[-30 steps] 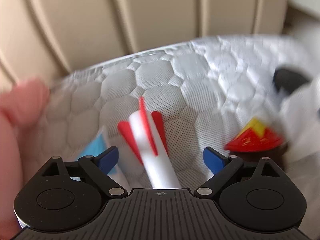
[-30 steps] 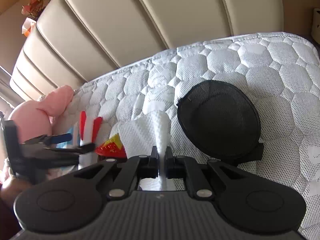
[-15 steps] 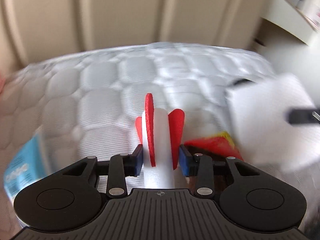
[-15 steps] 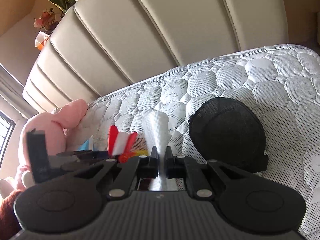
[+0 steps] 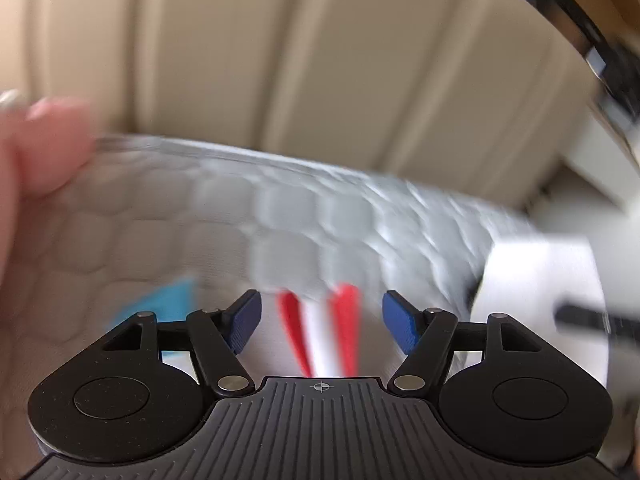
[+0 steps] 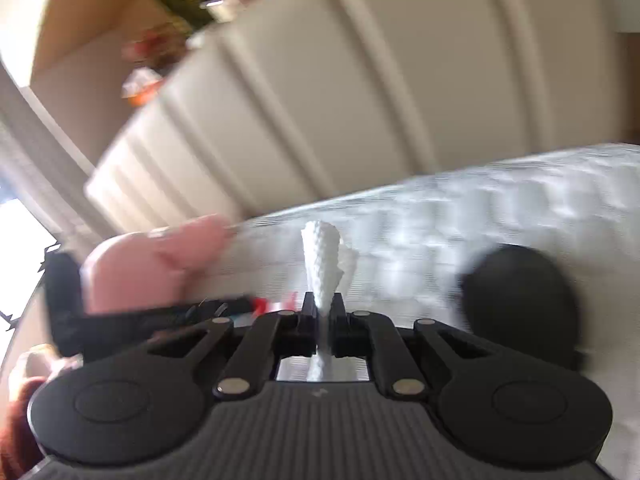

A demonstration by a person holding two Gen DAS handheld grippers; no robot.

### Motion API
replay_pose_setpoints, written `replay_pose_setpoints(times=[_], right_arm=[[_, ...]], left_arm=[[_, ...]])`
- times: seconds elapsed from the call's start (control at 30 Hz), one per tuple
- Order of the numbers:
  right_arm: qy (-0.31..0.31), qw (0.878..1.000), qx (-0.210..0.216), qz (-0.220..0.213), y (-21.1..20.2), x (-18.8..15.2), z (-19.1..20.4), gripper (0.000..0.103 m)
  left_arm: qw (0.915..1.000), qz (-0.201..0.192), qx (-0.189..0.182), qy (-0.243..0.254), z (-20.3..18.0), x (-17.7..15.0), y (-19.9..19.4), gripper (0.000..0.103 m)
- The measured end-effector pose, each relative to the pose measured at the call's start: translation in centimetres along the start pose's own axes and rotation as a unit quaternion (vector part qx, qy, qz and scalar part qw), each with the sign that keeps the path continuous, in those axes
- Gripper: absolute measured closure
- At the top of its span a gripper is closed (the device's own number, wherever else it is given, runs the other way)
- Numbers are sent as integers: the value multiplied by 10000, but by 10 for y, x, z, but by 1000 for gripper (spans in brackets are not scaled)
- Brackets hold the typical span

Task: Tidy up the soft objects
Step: 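Lift the foam rocket with the left tool toward the towel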

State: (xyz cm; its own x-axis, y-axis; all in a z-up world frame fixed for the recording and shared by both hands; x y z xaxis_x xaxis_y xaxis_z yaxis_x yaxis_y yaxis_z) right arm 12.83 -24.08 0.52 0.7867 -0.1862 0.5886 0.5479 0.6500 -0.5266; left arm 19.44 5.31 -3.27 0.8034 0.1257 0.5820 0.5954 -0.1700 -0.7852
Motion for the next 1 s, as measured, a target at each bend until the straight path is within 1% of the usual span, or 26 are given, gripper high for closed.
replay_pose_setpoints(times=[0.07,0.13,0.2,0.23,0.27,0.3,0.37,0.43,0.47,0.5,0.57,0.63,0.7,0.73,0.8,0.87,0.93,0.97,1.0], right_arm=[[122,9996,241,115,26,1,12,96],[371,9981,362,343,57,-3,14,96],[689,9946,394,668,89,-14,12,96],[825,9921,395,864,102,-23,11,96],[895,9900,393,1018,112,-33,11,96],[875,9884,358,1186,121,-42,13,96],[540,9863,150,1551,132,-59,19,96],[158,9834,-242,1792,134,-70,20,96],[81,9826,-363,1820,131,-72,17,96],[92,9815,-493,1850,127,-73,14,96],[170,9776,-826,1927,118,-75,1,96],[165,9740,-1039,2007,106,-79,-8,96],[0,9687,-1149,2200,95,-85,-8,96],[-130,9657,-1210,2294,90,-87,-7,97],[-557,9604,-1413,2337,82,-88,-4,98],[-960,9538,-1675,2303,75,-86,-3,98],[-1132,9476,-2058,2166,71,-82,-10,97],[-1143,9464,-2194,2075,67,-78,-14,97],[-1042,9490,-2246,1953,63,-73,-19,97]], left_arm=[[9995,198,117,-229,16,0,11,33],[9981,463,135,-375,30,-6,19,35],[9967,529,122,-601,41,-8,22,35],[9965,502,89,-663,47,-5,20,34],[9963,472,54,-723,52,-2,18,31],[9962,474,12,-734,56,-2,19,29],[9958,625,-104,-666,56,-3,26,28],[9954,821,-319,-380,42,-5,31,24],[9950,888,-420,-185,34,-7,34,17],[9941,952,-519,11,26,-10,36,12],[9923,1043,-502,436,7,-18,36,11],[9890,1163,-293,861,-9,-29,37,11],[9834,1347,-33,1213,-20,-41,46,11],[9798,1439,96,1386,-25,-47,50,11],[9723,1520,422,1727,-33,-57,60,11],[9660,1403,651,2073,-42,-63,68,11],[9611,1105,759,2416,-53,-66,73,11],[9590,963,776,2549,-59,-67,75,15],[9578,808,753,2654,-66,-67,76,23]])
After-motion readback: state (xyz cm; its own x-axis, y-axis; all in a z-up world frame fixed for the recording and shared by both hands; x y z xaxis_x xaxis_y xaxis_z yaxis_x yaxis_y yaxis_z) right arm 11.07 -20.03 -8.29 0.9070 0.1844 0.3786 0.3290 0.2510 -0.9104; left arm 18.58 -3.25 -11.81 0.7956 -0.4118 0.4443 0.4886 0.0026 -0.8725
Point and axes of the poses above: each gripper's, at about its wrist camera, not at the fingertips, and y roughly the way its jaws point, z to its left, x to its top, the point moved 1 cm from there along y, roughly the way its jaws point, and after that the axes turned 7 degrees about x, right-handed, at the moved point
